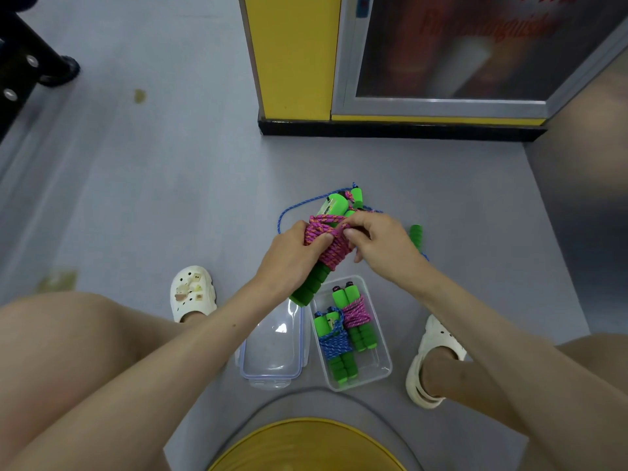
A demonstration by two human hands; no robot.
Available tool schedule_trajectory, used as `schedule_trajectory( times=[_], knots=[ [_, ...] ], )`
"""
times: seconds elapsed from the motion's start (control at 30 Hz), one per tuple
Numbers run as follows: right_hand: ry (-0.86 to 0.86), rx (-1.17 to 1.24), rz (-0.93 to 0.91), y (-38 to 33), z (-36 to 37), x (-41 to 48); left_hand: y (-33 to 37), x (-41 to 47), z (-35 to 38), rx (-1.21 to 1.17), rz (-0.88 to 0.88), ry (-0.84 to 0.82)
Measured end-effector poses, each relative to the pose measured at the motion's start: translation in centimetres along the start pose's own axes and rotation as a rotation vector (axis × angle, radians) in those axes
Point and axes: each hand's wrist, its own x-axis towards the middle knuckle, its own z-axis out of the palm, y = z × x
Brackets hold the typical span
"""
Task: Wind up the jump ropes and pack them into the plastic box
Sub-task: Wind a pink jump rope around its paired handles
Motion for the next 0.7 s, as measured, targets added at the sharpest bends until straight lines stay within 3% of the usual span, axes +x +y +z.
schedule_trajectory(
  times=[0.23, 0.47, 0.7],
  knots=[
    [0.142, 0.104, 0.037, -0.1, 1.0, -0.2, 0.2, -0.3, 0.1, 0.215, 0.106, 0.072],
    [0.282, 0.078, -0.015, 0.1, 1.5, 0.2, 0.4, -0.3, 0.0, 0.183, 0.102, 0.102],
    [0.22, -0.105, -0.106, 0.2, 2.7, 0.0, -0.3, 0.3, 0.1, 0.114, 0.02, 0.081]
  ],
)
